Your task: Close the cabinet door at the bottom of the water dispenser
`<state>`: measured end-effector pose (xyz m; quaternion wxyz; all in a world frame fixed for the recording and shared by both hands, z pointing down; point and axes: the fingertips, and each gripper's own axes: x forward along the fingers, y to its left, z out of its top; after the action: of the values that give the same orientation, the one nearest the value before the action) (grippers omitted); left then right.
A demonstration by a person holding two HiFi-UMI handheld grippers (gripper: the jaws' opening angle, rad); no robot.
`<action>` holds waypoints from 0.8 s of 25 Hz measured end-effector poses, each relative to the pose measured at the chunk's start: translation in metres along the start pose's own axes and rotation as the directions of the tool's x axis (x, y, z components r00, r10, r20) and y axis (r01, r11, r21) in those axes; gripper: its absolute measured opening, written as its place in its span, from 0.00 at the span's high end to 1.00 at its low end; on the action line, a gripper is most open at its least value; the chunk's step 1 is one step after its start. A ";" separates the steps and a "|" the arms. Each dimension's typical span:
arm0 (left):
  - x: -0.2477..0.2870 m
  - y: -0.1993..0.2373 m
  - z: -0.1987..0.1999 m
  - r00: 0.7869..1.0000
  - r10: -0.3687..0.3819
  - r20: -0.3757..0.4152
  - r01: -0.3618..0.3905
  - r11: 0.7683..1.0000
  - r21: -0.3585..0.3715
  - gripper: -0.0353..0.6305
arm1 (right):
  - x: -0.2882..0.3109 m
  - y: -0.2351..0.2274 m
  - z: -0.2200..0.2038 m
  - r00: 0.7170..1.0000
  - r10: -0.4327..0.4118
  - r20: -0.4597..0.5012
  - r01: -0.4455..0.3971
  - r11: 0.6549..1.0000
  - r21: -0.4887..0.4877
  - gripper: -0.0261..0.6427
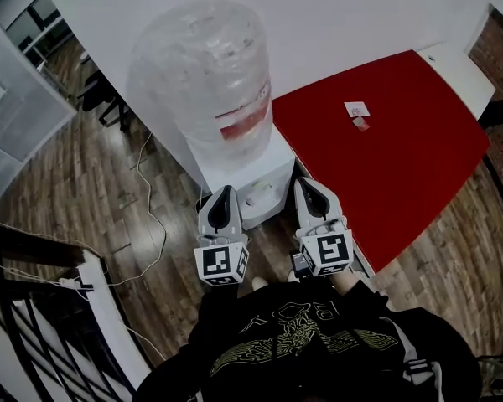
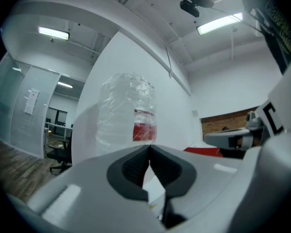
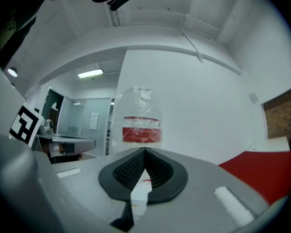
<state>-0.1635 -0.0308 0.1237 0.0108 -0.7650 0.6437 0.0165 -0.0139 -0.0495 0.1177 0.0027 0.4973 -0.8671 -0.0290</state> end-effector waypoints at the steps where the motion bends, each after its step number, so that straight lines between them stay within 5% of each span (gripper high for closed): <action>1: 0.000 0.000 0.000 1.000 0.002 -0.005 -0.002 1.000 0.013 0.94 | 0.001 0.002 -0.001 1.000 0.003 -0.013 -0.004 1.000 -0.025 0.96; 20: 0.003 -0.005 -0.005 0.999 0.014 -0.035 -0.012 0.999 0.051 0.94 | 0.005 -0.001 -0.017 0.998 0.017 -0.062 -0.018 1.000 -0.020 0.96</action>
<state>-0.1582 -0.0335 0.1282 0.0187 -0.7603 0.6491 -0.0134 -0.0149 -0.0557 0.1343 0.0351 0.4902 -0.8706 -0.0227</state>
